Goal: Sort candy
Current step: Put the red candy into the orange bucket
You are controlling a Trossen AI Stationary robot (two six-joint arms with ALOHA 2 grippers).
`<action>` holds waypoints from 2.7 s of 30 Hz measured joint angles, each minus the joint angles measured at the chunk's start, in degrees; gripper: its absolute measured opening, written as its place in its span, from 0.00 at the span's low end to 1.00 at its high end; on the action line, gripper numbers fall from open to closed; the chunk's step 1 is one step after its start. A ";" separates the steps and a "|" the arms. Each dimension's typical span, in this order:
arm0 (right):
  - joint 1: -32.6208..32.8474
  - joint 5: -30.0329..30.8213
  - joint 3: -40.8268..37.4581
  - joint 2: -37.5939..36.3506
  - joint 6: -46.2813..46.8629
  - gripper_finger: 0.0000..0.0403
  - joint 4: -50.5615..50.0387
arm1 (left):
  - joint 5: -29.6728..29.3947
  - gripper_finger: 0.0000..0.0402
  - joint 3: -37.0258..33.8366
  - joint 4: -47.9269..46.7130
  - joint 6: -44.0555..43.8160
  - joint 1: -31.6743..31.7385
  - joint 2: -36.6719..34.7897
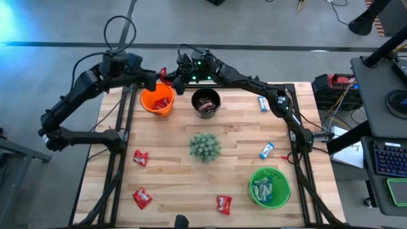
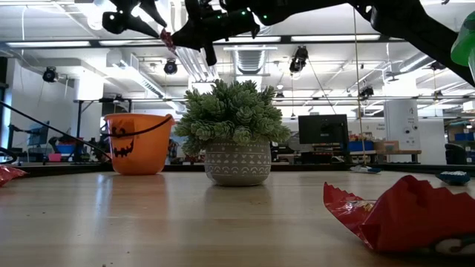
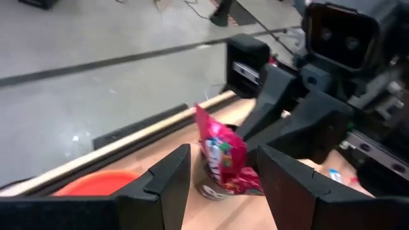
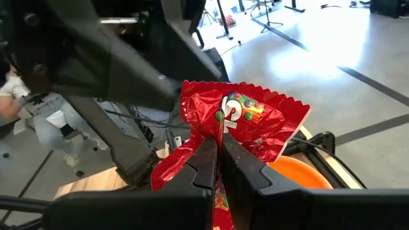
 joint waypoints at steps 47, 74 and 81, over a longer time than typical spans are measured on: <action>0.00 -0.26 -0.04 0.18 0.29 0.03 -2.27 | 1.36 0.35 6.75 -8.62 9.23 1.13 5.85; 0.15 -0.90 -0.07 0.12 1.57 0.03 -0.04 | 1.38 0.03 6.54 -8.90 22.28 1.11 8.33; 0.17 -1.18 -0.07 0.07 3.71 0.03 0.54 | -0.78 0.01 6.51 -12.40 27.55 1.11 8.09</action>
